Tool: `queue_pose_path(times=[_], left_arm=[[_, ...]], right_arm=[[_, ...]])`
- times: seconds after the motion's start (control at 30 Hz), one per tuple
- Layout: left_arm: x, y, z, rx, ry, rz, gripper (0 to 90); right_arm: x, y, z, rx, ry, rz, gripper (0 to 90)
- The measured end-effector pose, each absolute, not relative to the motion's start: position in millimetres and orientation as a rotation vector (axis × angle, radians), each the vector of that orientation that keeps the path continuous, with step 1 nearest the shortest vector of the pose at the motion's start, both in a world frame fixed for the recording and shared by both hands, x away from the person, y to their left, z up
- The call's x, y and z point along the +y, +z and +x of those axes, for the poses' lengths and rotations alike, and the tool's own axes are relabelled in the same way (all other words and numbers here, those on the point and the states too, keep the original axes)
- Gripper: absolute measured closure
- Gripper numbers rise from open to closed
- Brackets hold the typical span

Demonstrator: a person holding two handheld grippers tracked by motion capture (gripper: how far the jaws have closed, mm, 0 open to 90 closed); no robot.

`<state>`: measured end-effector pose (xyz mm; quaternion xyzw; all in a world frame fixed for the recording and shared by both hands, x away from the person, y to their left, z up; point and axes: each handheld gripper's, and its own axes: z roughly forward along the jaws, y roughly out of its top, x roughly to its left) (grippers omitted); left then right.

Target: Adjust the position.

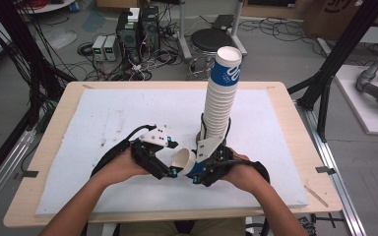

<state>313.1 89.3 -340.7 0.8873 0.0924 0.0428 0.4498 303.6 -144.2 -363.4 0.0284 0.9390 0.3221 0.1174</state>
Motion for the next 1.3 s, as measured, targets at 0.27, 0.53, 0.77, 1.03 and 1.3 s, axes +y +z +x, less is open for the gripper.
queue_pose_path(times=[0.27, 0.53, 0.77, 1.03, 1.3], left_arm=[[113.8, -340.5, 311.8, 0.334, 0.133, 1.971, 18.7], [144.4, -356.5, 311.8, 0.426, 0.215, 1.782, 18.4], [158.0, -369.0, 311.1, 0.46, 0.284, 1.698, 18.2], [168.8, -385.1, 313.2, 0.52, 0.318, 1.651, 18.5], [177.7, -396.4, 315.1, 0.567, 0.347, 1.615, 18.6]], right_arm=[[-166.2, -370.6, 304.3, 2.705, 1.067, 0.171, 26.2], [-201.3, -377.0, 301.1, 2.601, 1.293, 0.302, 26.2], [-230.0, -381.1, 295.2, 2.495, 1.442, 0.416, 26.2], [-256.0, -382.7, 288.4, 2.342, 1.501, 0.518, 26.2], [-280.6, -383.9, 284.6, 2.202, 1.509, 0.606, 26.2]])
